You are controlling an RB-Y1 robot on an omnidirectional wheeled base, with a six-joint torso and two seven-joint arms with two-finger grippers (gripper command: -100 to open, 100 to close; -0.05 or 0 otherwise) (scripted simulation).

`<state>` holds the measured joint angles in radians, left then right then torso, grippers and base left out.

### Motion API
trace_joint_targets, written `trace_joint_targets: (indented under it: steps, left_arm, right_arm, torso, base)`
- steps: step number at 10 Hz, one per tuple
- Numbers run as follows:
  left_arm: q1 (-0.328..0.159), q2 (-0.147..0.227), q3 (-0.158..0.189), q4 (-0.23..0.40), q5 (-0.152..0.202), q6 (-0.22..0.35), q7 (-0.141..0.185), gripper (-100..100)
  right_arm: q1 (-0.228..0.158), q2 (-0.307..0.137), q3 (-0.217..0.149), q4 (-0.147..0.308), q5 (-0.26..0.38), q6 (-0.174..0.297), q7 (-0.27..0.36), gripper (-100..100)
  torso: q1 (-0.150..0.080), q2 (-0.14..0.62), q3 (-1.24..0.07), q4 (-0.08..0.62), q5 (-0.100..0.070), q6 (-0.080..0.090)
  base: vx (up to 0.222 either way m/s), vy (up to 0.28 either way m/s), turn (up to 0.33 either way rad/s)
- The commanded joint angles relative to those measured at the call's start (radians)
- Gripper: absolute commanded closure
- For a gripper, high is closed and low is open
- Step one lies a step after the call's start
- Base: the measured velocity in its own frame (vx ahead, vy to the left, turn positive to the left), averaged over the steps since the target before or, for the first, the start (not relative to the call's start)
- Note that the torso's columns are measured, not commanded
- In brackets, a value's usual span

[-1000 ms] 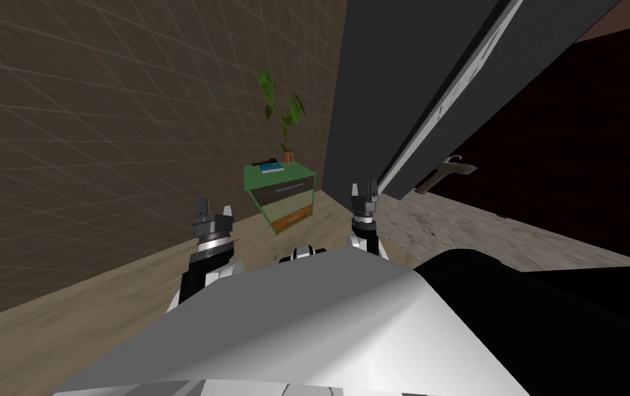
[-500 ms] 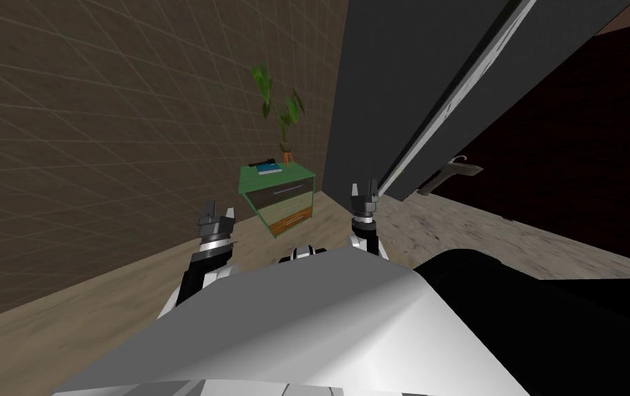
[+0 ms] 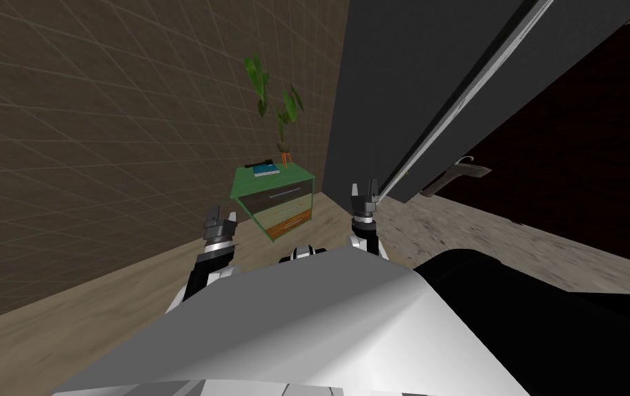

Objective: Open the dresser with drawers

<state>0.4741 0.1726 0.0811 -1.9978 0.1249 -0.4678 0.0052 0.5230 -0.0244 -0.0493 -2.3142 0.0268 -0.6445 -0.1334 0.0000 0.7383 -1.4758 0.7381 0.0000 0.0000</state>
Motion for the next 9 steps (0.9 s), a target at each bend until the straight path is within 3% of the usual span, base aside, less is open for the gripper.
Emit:
trace_joint_targets:
  steps: [1, 9]
  left_arm:
    - [-0.014, -0.001, 0.009, 0.062, 0.008, -0.017, 0.007, -100]
    - [-0.051, -0.002, 0.031, 0.262, 0.031, -0.083, 0.026, -100]
  right_arm:
    - [0.000, 0.000, 0.000, 0.000, 0.000, 0.000, 0.000, 0]
    - [0.000, 0.000, 0.000, 0.000, 0.000, 0.000, 0.000, 0]
  torso:
    - [-0.001, -0.002, -0.001, 0.000, 0.000, 0.000]
    - [0.001, -0.001, -0.001, 0.000, 0.000, 0.000]
  base:
    - [0.142, -0.084, 0.029]
    - [0.148, -0.079, 0.022]
